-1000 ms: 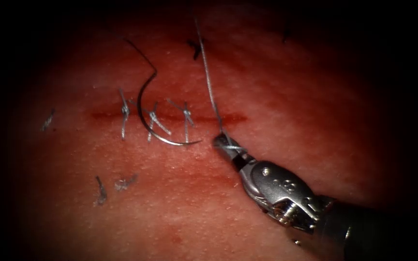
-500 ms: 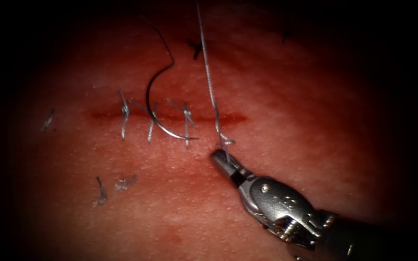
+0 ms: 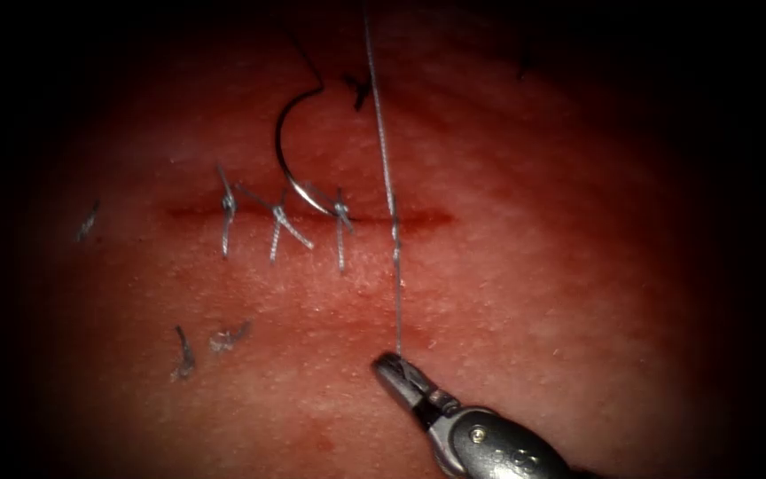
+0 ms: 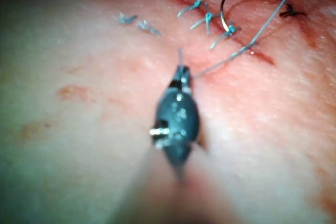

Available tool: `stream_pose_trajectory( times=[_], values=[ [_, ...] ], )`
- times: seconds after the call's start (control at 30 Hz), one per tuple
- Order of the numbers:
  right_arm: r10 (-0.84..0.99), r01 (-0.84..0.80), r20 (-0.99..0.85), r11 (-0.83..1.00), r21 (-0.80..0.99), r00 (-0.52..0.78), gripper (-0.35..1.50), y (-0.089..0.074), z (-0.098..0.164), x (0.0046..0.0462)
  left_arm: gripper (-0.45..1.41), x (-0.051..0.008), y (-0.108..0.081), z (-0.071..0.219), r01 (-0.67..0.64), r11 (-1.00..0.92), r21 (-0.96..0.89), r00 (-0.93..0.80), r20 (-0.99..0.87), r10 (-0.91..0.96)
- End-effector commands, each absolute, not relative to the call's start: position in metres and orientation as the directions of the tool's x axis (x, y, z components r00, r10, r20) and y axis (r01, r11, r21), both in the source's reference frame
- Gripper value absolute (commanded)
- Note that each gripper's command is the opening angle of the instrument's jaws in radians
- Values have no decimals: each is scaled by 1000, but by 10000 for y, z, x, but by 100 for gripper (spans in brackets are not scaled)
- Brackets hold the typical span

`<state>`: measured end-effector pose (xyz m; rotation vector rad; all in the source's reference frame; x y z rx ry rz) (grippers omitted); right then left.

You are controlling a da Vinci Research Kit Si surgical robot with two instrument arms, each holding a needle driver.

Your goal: Wound Closure

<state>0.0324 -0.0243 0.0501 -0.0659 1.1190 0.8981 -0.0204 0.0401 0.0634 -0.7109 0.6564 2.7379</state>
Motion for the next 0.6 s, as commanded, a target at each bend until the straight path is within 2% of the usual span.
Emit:
stream_pose_trajectory(
  times=[0.03,0.4,0.47,0.5,0.6],
  values=[
    [584,-645,-799,667,373,142,-35,-253,499,333,-45,-210,413,635,-333,-869,365,-852,-511,112],
    [583,-642,-799,671,370,149,-35,-248,491,333,-45,-218,388,634,-328,-869,371,-859,-499,111],
    [575,-644,-805,673,363,147,-35,-240,490,333,-45,-224,365,625,-328,-890,316,-848,-514,130],
    [575,-634,-806,678,372,142,-21,-235,488,333,-45,-227,348,617,-318,-907,275,-845,-516,139],
    [573,-617,-809,687,384,134,49,-230,485,331,-45,-232,320,598,-320,-919,232,-836,-525,159]
  ],
)
